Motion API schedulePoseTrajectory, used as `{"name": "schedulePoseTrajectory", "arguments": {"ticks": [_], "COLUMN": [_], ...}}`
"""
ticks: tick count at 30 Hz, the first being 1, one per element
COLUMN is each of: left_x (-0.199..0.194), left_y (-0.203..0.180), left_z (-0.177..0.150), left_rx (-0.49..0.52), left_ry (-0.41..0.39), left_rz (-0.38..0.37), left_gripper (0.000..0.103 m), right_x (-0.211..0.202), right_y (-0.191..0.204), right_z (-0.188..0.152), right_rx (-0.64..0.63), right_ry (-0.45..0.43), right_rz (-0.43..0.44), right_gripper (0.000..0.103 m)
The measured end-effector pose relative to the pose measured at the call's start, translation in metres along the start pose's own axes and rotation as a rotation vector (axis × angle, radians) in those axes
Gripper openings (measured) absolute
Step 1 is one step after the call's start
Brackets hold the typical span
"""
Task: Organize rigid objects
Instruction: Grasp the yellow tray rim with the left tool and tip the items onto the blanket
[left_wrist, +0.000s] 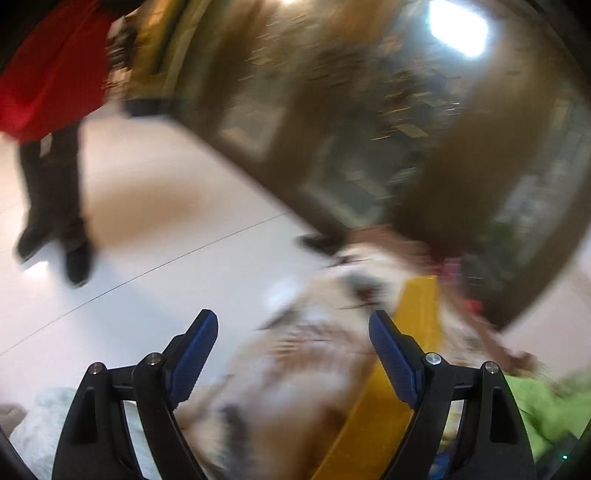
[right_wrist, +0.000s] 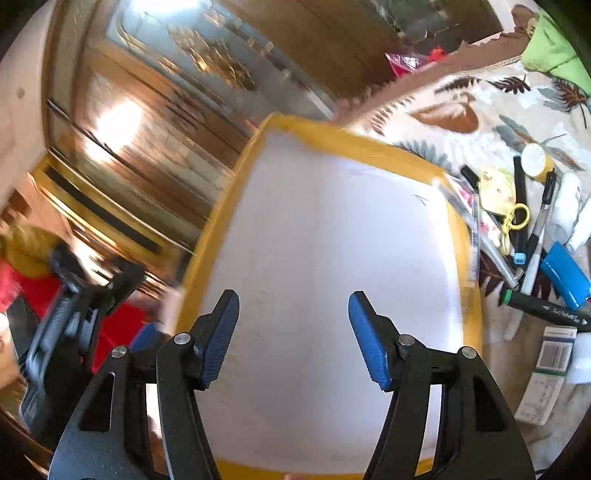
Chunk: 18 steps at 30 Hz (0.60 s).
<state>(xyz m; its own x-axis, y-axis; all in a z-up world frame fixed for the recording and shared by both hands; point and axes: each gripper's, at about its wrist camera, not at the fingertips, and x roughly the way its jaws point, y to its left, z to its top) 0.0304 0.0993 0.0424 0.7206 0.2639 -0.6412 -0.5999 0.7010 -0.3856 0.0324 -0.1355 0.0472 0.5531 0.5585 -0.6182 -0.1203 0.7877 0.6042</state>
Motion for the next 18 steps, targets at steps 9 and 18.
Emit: {"name": "schedulePoseTrajectory", "arguments": {"ticks": [9,18], "left_x": [0.075,-0.021], "left_y": [0.016,-0.036], "left_z": [-0.026,-0.057], "left_rx": [0.142,0.383], "left_ry": [0.151,-0.057], "left_rz": [0.288,0.061], "left_gripper": [0.084,0.084], "right_x": [0.075,0.006], "right_y": [-0.041,-0.023], "right_z": [-0.010,0.030], "right_rx": [0.122,0.015], "right_ry": [0.252,0.012], "right_rz": [-0.146,-0.227], "right_gripper": [0.062,0.062]}}
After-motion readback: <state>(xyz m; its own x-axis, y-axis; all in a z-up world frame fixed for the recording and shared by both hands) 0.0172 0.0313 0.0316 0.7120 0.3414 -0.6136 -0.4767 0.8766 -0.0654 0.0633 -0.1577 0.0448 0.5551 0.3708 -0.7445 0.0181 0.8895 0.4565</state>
